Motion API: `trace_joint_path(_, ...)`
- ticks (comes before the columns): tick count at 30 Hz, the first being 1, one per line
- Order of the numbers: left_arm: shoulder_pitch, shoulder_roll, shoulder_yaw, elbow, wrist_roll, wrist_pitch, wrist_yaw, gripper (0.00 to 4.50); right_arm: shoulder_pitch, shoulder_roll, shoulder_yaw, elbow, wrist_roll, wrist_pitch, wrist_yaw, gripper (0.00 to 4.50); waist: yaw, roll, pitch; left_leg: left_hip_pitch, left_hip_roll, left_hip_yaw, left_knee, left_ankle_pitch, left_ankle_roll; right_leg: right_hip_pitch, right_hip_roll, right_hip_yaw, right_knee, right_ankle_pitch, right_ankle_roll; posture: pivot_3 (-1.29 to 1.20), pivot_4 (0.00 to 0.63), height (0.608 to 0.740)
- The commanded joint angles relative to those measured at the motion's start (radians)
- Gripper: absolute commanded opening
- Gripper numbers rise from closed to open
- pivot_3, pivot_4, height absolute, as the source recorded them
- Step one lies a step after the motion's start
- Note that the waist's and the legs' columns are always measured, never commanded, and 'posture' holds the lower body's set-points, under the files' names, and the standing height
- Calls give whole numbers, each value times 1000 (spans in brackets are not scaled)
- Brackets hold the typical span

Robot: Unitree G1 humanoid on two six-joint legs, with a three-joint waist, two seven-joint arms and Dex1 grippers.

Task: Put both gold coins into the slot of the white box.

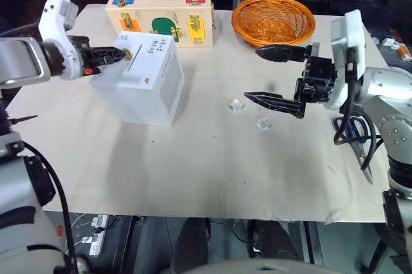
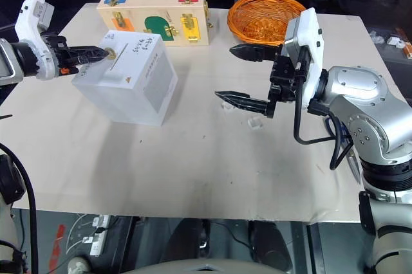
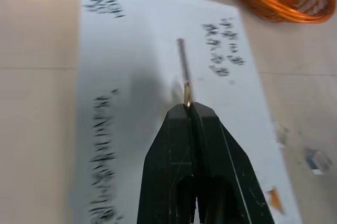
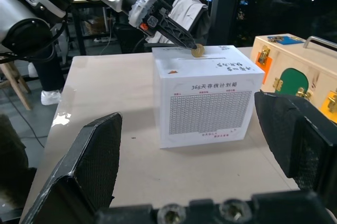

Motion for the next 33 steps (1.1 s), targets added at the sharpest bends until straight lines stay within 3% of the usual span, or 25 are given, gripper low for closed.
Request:
trace_joint_path(1, -30, 7, -1, -3, 45, 13, -28, 0, -4, -8, -38, -41, 24, 7, -11, 4408, 0, 0, 0, 0, 0, 0, 0, 0, 0, 0, 0, 0, 0, 0, 0, 0, 150, 726)
trace_joint_path(10, -75, -58, 41, -9, 82, 95, -40, 0, 8, -8, -42, -45, 27, 9, -15, 4408, -1, 0, 0, 0, 0, 0, 1, -1, 2, 0, 0, 0, 1, 0, 0, 0, 150, 726)
trace_joint_path(33, -39, -70, -46, -182, 205, 87, -78, 0, 48, -14, -45, -66, 27, 4, -13, 4408, 0, 0, 0, 0, 0, 0, 1, -1, 2, 0, 0, 0, 1, 0, 0, 0, 150, 726)
